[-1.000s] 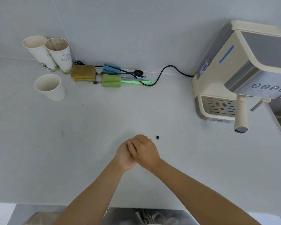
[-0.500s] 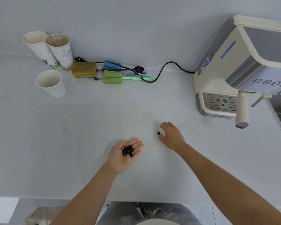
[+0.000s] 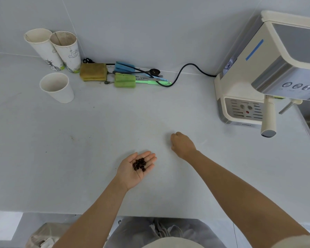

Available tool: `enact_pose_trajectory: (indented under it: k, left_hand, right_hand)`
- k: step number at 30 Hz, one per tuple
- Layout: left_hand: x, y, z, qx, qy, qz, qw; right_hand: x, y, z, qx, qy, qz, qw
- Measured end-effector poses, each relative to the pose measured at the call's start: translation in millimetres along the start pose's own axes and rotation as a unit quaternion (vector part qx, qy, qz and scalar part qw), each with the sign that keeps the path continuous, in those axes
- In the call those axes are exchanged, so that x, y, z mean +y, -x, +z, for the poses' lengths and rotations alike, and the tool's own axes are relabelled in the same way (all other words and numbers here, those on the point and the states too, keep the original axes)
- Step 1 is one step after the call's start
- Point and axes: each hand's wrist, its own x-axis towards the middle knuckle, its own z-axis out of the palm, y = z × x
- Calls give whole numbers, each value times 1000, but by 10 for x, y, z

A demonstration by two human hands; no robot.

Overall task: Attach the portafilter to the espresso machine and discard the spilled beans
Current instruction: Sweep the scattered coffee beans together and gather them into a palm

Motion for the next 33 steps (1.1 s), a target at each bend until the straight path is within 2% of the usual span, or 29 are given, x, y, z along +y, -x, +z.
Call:
enact_pose_trajectory:
  k: [6, 11, 16, 22, 28, 33]
  left_hand:
    - [12, -23, 4, 13, 13, 21, 1000]
    - [47, 27, 62, 11, 35, 33, 999]
    - [137, 114, 56, -25, 88, 82, 992]
    - [158, 327, -52, 12, 123, 145, 982]
    - [72, 620, -249, 18, 174, 229, 958]
    - [-147, 919, -462, 30, 242, 327, 913]
  right_hand:
    - [-58, 66, -29, 18, -29, -14, 999]
    - [-389, 201, -105, 58, -121, -103, 985]
    - [-789, 340, -86, 52, -174, -171, 969]
    - [-1081, 408, 63, 31, -188, -221, 957]
    - [-1323, 593, 146, 9, -257, -289, 922]
    - [-1529, 889, 190, -43, -358, -320, 876]
